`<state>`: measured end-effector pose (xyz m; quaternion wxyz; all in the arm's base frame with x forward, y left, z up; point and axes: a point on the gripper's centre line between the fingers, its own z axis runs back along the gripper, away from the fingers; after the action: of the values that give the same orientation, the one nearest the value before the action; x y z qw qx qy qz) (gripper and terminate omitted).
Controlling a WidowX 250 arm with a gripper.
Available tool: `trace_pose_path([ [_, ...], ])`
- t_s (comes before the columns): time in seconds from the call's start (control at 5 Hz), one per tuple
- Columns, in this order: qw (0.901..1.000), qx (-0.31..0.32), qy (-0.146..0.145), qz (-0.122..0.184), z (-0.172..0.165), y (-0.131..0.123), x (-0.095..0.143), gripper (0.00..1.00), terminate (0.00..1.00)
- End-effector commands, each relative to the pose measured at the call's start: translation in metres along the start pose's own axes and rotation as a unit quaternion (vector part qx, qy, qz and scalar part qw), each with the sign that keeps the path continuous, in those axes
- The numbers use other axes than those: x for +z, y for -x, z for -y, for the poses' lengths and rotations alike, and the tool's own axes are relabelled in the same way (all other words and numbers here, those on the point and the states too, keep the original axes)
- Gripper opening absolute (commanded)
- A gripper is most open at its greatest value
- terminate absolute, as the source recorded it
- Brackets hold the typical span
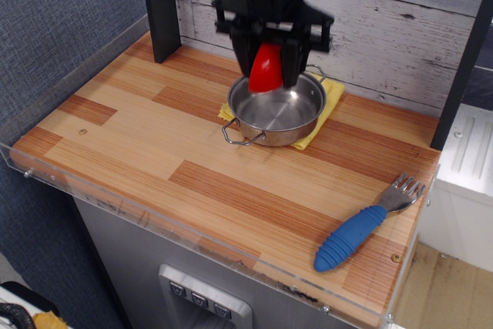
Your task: Put the tomato in the pot
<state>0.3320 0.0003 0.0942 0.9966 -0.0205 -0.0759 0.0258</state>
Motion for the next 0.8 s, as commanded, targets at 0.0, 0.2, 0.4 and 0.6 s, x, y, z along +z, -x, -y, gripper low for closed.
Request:
trace_pose_path([
  [0.0,0.9998,-0.006,-0.007,-0.016,-0.014,0.012,-0.025,0.0,0.0],
  [0.2,0.9996,-0.01,-0.006,-0.027,-0.015,0.013,-0.045,0.0,0.0],
  [0.4,0.9999,-0.005,0.0,-0.011,-0.016,0.001,-0.048,0.0,0.0],
  [0.6,0.9998,0.004,0.005,0.017,-0.018,-0.008,-0.027,1.0,0.0],
])
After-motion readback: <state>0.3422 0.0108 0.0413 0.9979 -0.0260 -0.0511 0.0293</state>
